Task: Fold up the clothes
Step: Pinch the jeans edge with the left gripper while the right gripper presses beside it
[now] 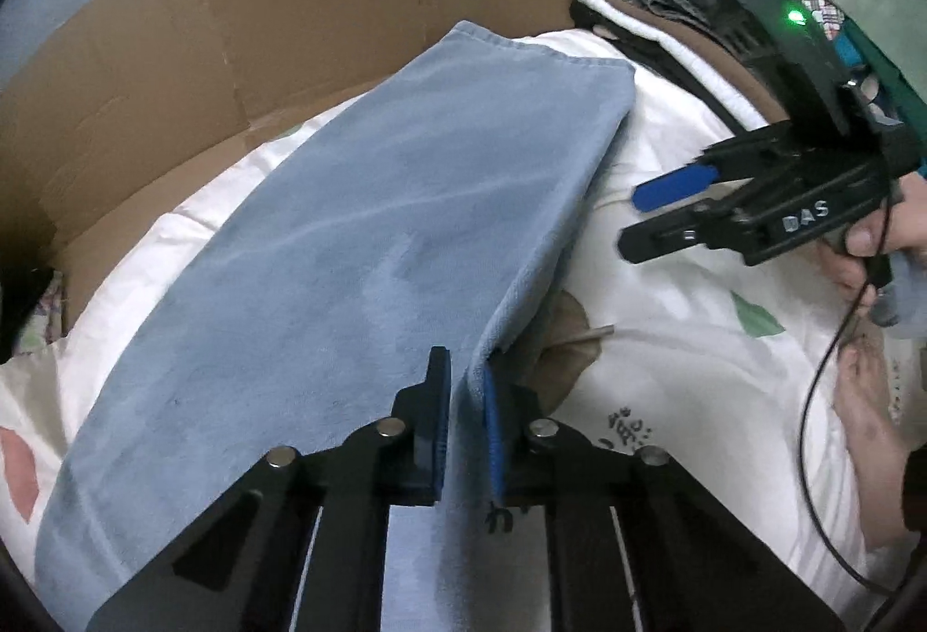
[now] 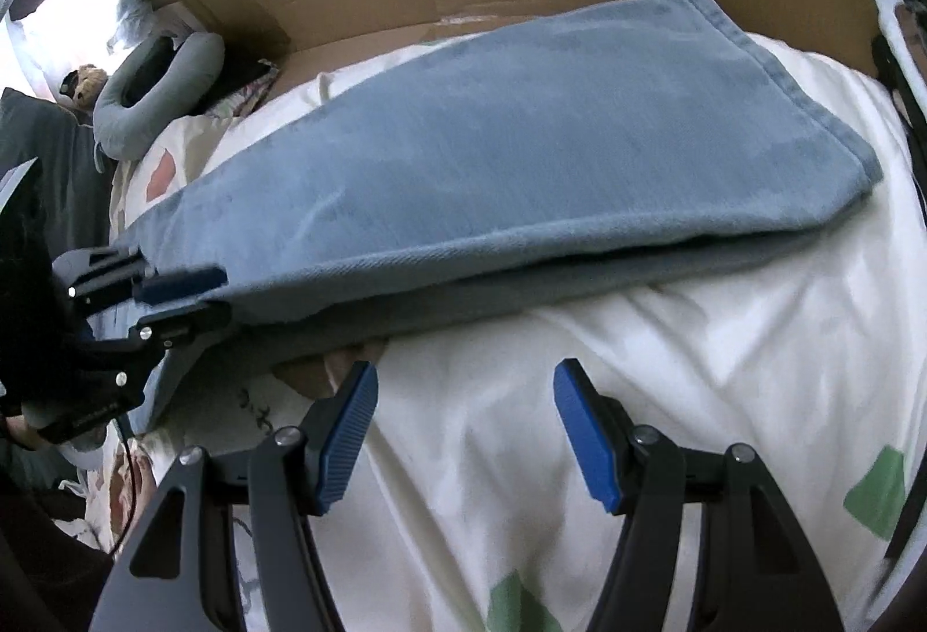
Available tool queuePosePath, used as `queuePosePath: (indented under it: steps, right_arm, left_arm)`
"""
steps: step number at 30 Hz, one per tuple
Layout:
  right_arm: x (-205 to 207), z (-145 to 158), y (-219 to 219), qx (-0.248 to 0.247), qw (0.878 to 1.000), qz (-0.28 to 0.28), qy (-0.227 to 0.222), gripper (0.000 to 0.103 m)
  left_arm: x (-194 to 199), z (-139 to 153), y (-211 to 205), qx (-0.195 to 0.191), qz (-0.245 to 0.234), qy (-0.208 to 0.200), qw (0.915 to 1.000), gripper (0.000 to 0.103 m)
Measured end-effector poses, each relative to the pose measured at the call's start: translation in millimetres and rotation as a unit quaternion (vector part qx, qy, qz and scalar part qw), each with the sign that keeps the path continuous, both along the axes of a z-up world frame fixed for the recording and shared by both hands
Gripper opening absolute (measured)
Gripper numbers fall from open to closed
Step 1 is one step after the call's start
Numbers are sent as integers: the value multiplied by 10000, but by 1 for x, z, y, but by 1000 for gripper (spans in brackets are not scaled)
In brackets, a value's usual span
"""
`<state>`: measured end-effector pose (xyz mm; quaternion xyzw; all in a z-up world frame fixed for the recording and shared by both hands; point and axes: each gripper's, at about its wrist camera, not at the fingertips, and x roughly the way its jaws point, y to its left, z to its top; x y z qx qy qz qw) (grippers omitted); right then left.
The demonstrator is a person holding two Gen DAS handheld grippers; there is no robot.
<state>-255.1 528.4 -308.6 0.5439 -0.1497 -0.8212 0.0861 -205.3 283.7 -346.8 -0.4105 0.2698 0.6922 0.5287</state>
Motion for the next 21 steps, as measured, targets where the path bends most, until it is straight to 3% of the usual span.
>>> queuePosePath:
  steps: [21]
  right_arm:
    - [-44, 2, -22, -82, 9999, 0, 104, 61]
  left_arm:
    - [-13, 26, -6, 491, 35, -422, 9979, 3]
